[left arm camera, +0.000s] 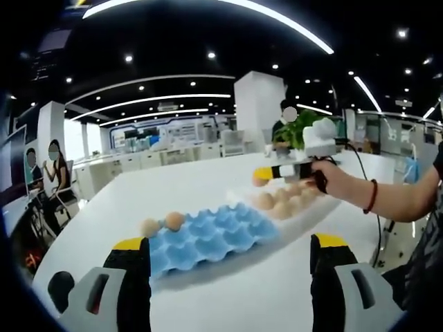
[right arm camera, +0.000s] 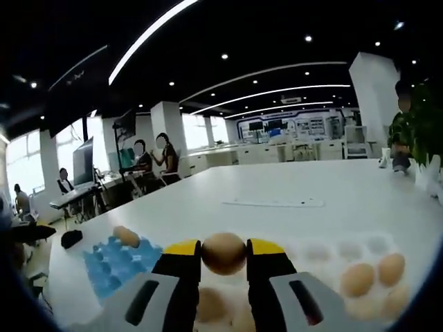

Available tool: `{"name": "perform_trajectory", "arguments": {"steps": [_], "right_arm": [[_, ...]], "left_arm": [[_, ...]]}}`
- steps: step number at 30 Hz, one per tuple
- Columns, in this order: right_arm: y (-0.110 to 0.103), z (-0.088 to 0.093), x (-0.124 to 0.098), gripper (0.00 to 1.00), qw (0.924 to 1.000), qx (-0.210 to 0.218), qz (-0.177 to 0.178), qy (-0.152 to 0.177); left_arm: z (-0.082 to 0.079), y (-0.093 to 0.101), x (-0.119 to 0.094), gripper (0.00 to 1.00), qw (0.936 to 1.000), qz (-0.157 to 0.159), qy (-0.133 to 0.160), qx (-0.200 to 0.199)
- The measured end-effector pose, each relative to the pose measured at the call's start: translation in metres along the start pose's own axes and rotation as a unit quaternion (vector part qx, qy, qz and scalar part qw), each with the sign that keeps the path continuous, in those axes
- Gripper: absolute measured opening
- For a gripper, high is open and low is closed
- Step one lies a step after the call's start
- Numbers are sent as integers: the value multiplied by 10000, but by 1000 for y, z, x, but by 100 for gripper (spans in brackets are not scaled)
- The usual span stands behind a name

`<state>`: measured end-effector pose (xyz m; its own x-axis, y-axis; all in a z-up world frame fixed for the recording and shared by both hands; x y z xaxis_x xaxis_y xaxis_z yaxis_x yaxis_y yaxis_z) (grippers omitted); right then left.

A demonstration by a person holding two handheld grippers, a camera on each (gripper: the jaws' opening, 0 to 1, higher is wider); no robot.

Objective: Place the egg into an empty slot of the egg tray after lifting it from the table, then release the egg inside the slot.

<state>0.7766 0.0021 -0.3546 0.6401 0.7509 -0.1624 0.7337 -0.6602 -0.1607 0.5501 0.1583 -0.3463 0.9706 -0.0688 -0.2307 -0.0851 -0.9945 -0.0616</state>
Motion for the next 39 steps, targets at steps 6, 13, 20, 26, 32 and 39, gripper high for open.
{"name": "perform_trajectory", "arguments": {"steps": [6, 13, 20, 26, 32, 39], "right_arm": [[-19, -1, 10, 26, 9997, -87, -242, -26], [-29, 3, 16, 26, 9992, -96, -393, -38], [-48, 5, 22, 26, 9969, -265, -729, -113], [-65, 7, 29, 26, 9950, -293, -938, -166], [-78, 10, 36, 26, 9931, -291, -1116, -220], [-101, 15, 49, 26, 9895, -366, -1368, -301]], "left_arm": [[1, 0, -1, 98, 10000, 25, -25, 36], [1, -2, -3, 98, 10000, -12, -18, 7], [2, -2, -3, 99, 10000, -22, -35, 14], [5, -1, -1, 99, 10000, 16, -88, 15], [6, 0, -2, 99, 9999, 40, -135, 64], [8, -1, -3, 99, 9999, 23, -163, 30]]}}
Point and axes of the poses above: the point that each gripper's makers call its tool centre point, and the gripper's own axes: x roughly forward along the fingers, y roughly to its right, z roughly out of its underside, the point moved 3 cm from there along -x, roughly backward along the fingers, and after that the axes turned 6 degrees about -z, right-handed, at the moved point
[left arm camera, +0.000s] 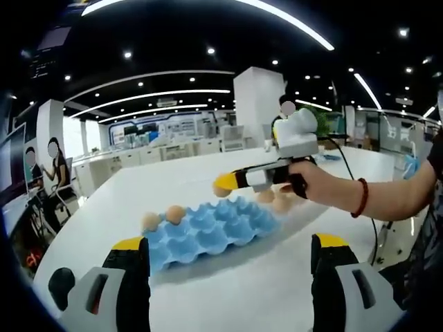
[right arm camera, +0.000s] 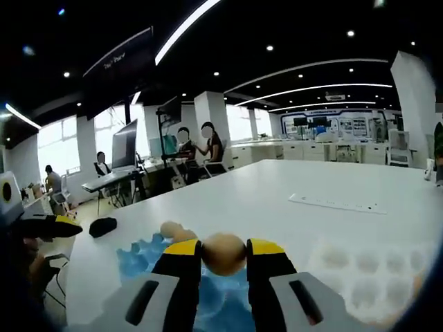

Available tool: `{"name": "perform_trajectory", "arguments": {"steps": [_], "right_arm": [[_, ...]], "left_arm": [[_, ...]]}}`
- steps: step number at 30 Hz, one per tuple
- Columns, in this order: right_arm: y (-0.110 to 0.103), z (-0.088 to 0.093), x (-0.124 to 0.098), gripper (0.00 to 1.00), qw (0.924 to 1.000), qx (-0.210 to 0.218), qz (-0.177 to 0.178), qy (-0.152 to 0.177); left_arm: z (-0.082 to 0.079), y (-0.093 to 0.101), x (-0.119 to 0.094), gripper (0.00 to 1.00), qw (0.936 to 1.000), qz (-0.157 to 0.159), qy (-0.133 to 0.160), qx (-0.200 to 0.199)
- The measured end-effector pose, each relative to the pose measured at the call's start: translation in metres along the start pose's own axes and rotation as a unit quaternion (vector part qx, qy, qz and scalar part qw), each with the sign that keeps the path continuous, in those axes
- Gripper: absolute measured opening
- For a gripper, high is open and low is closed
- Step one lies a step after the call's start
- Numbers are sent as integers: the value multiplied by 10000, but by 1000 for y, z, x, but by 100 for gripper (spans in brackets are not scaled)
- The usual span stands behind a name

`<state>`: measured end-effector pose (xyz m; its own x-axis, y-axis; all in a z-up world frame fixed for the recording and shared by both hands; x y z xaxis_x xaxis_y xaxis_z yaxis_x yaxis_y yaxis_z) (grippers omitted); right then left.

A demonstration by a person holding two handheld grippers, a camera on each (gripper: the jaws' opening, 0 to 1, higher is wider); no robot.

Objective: Place the egg into an empty slot of the egg tray after lifting it from the table, then release the egg inside the slot.

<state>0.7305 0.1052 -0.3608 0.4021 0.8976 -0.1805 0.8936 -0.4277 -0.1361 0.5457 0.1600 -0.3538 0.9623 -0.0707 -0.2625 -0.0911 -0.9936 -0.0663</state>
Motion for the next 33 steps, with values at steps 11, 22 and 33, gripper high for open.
{"name": "perform_trajectory", "arguments": {"steps": [11, 22, 33], "right_arm": [[-3, 5, 21, 26, 9996, 115, -190, -160], [-14, 15, 33, 26, 9987, -214, -297, -354], [-18, 24, 48, 26, 9964, -410, -425, -604]], "left_arm": [[-3, -1, 2, 98, 10000, 17, 39, -3], [-3, -6, 1, 98, 10000, -25, 36, 29], [3, -11, 2, 99, 9999, -97, 3, -57]]}}
Point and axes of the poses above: the point that each gripper's makers call its tool centre point, and the gripper's own axes: x roughly forward along the fingers, y roughly to its right, z roughly out of its underside, the point moved 3 cm from there along -x, roughly backward along the fingers, and after that the axes turned 6 degrees about -z, right-handed, at the moved point
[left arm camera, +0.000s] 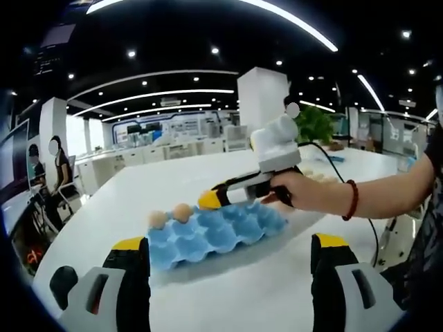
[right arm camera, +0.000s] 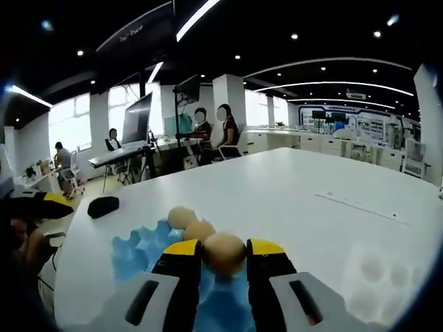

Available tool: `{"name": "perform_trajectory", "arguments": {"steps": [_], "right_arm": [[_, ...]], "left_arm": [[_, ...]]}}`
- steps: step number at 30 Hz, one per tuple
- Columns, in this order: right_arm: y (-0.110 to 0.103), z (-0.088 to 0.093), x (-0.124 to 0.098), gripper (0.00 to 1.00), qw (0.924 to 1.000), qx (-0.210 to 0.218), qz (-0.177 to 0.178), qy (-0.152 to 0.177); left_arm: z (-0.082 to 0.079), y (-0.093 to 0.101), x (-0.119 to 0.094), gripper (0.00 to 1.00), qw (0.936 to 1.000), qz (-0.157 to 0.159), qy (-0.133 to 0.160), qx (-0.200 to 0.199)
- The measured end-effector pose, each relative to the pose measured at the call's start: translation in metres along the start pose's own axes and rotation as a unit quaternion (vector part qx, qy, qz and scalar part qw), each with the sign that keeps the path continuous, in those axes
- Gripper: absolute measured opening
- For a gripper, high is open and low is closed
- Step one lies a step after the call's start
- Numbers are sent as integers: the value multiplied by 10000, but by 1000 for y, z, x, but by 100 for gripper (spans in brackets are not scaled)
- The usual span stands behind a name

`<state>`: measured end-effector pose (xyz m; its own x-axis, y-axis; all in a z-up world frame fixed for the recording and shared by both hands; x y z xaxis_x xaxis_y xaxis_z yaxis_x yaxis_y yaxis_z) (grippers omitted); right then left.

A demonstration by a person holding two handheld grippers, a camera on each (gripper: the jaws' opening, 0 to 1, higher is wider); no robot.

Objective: Place the egg into an empty slot of the egg tray after lifting it from the table, then release the egg inside the slot.

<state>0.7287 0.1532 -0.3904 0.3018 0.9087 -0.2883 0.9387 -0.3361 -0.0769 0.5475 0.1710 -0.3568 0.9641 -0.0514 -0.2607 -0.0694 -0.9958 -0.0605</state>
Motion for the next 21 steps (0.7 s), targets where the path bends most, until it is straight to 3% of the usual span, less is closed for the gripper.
{"name": "perform_trajectory", "arguments": {"steps": [21], "right_arm": [[4, 12, 14, 27, 9997, 209, -14, -87]], "left_arm": [[9, -6, 7, 98, 9999, 15, -116, -68]]}}
Point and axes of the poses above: the point that each gripper's makers call its tool centre point, and the gripper's own axes: x roughly forward along the fingers, y roughly to its right, z roughly out of its underside, the point moved 3 cm from there along -x, roughly backward along the fingers, and after that the axes turned 6 degrees about -z, right-handed, at the moved point
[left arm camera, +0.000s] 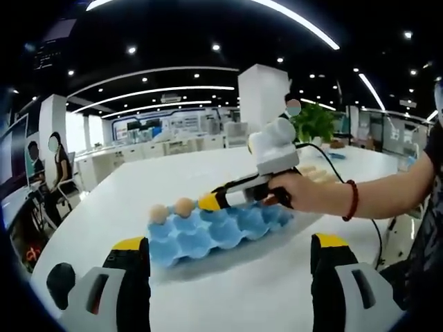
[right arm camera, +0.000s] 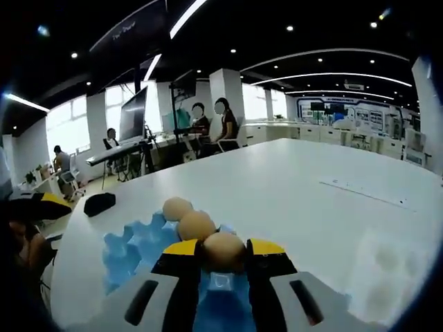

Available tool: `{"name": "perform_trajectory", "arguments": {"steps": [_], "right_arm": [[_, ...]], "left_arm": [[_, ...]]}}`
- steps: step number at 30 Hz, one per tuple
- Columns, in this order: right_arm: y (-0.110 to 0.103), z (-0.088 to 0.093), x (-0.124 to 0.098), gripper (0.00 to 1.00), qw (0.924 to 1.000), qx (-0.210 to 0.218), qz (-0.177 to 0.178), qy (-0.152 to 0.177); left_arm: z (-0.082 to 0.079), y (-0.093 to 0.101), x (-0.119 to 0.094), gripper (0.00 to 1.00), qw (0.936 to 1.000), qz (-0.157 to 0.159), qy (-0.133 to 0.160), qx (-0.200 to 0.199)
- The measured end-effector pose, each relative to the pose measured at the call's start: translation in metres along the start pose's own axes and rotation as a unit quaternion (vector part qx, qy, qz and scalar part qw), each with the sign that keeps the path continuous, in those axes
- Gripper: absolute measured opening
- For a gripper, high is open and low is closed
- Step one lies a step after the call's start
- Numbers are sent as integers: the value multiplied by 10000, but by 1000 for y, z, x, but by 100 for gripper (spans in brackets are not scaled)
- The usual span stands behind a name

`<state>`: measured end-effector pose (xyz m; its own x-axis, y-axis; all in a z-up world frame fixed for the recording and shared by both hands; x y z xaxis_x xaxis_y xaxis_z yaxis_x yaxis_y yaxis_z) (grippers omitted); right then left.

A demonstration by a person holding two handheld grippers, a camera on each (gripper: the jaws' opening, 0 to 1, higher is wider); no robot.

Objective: Place the egg into an empty slot of the egg tray after lifting it from the table, then release the egg inside the slot.

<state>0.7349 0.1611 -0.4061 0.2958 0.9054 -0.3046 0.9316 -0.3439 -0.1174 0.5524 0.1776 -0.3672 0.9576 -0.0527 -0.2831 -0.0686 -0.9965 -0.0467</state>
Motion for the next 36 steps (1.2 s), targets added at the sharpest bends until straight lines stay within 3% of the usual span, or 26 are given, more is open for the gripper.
{"name": "perform_trajectory", "arguments": {"steps": [14, 23, 36], "right_arm": [[2, -7, -7, 34, 9993, 54, 4, 378], [2, -12, -23, 36, 9985, 133, 52, 527], [24, -16, -53, 37, 9964, 211, 375, 730]], "left_arm": [[-2, -2, -3, 98, 10000, -27, 26, 47], [-3, -2, -2, 99, 10000, -57, 13, 9], [-10, 15, 6, 99, 9998, 159, 26, 140]]}}
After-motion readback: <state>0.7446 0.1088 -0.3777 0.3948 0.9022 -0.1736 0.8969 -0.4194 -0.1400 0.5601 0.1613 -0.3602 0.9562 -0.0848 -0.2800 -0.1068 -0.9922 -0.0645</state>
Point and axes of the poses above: the point that each gripper's makers call its tool centre point, and the gripper's own axes: x roughly forward along the fingers, y roughly to its right, z roughly out of its underside, the point moved 3 cm from there along -x, roughly backward along the fingers, and after that the axes turned 6 degrees about -z, right-handed, at the moved point
